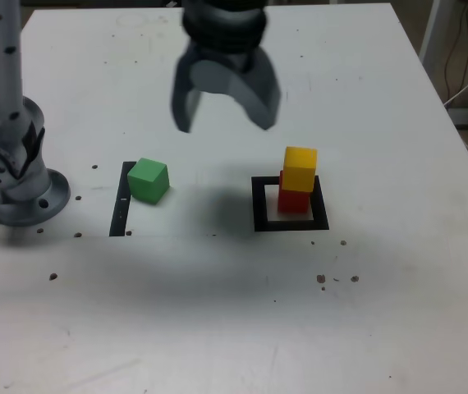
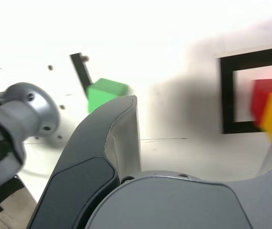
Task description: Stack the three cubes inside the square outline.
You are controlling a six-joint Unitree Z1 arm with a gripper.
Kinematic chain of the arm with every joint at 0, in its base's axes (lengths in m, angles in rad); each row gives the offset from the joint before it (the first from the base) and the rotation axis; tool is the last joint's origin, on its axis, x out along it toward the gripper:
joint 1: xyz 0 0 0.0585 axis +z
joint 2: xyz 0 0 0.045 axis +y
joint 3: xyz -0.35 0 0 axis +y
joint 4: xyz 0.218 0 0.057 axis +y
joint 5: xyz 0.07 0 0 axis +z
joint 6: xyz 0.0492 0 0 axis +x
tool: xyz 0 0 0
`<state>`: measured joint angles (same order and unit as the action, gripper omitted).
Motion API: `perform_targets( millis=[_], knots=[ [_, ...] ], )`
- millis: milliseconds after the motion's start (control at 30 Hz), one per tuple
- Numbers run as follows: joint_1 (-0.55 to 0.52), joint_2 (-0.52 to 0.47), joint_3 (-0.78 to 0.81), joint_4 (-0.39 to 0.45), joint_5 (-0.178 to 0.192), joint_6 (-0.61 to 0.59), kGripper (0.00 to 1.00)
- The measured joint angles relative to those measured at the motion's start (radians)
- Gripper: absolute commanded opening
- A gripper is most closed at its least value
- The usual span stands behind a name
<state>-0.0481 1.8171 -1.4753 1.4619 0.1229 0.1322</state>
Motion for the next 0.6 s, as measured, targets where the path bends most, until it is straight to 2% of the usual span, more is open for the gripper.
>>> perform_targets(
  millis=[600],
  knots=[
    [0.0, -0.174, 0.314, -0.119, -0.009, 0.037, 0.99]
  ],
)
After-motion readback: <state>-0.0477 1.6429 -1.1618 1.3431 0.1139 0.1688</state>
